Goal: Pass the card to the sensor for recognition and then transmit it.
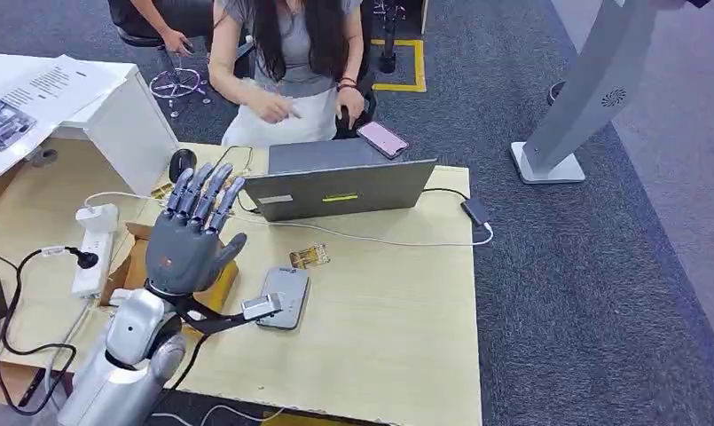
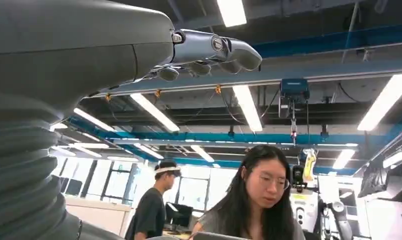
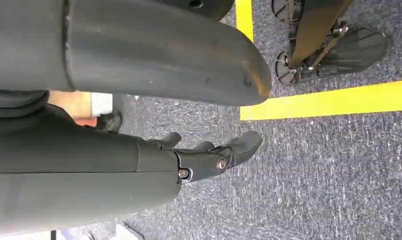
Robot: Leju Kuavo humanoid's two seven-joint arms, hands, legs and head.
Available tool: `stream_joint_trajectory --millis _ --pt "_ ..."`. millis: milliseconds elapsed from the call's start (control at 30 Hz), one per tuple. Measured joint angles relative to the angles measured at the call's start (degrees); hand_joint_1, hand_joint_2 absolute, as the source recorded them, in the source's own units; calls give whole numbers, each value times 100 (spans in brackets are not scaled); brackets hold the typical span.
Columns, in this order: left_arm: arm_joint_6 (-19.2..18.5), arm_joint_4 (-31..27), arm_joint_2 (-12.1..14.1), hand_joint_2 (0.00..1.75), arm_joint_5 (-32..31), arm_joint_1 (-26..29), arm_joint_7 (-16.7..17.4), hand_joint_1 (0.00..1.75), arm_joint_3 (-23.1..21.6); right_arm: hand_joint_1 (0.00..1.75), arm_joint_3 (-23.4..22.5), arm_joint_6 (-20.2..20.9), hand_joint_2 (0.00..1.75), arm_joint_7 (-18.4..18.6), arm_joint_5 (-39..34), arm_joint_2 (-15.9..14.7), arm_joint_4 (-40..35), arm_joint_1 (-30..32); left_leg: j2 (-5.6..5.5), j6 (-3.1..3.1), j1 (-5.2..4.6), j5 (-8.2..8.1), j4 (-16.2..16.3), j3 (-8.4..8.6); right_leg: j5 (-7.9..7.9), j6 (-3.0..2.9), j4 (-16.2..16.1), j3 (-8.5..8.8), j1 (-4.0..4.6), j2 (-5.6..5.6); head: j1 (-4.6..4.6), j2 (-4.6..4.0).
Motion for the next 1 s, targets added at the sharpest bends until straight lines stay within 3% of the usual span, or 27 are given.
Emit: stream_joint_trajectory --millis 100,267,400,567,833,1000 --pt "153 -212 160 175 -96 475 -68 0 0 0 -15 0 0 -33 -107 0 0 18 7 3 0 -5 -1 1 -3 -3 0 -2 0 7 -2 0" --pt "-11 -544 695 175 48 1623 -107 0 0 0 -37 37 0 -74 -255 -31 7 37 11 -5 1 -17 -5 3 -18 -10 0 -6 1 10 -4 0" --pt "-51 -765 1115 175 127 2442 252 0 0 0 -37 112 0 -87 -321 -74 15 48 6 -7 2 -19 -5 1 -27 -4 0 -7 2 6 -2 0" --pt "-162 -907 1408 175 305 2855 570 0 0 0 -31 181 0 -122 -391 -116 15 48 3 -7 2 -18 -5 1 -27 -3 0 -3 1 1 -2 0" --pt "-422 -793 1429 175 413 2786 553 0 44 0 33 199 0 -92 -463 -136 15 43 -3 -5 1 -16 -4 6 -25 -3 0 3 1 -1 -2 0" --pt "-564 -261 1158 175 603 2411 223 0 427 0 168 205 0 -68 -439 -136 15 23 -6 -5 2 -16 -5 6 -24 -4 0 5 1 -4 0 0"
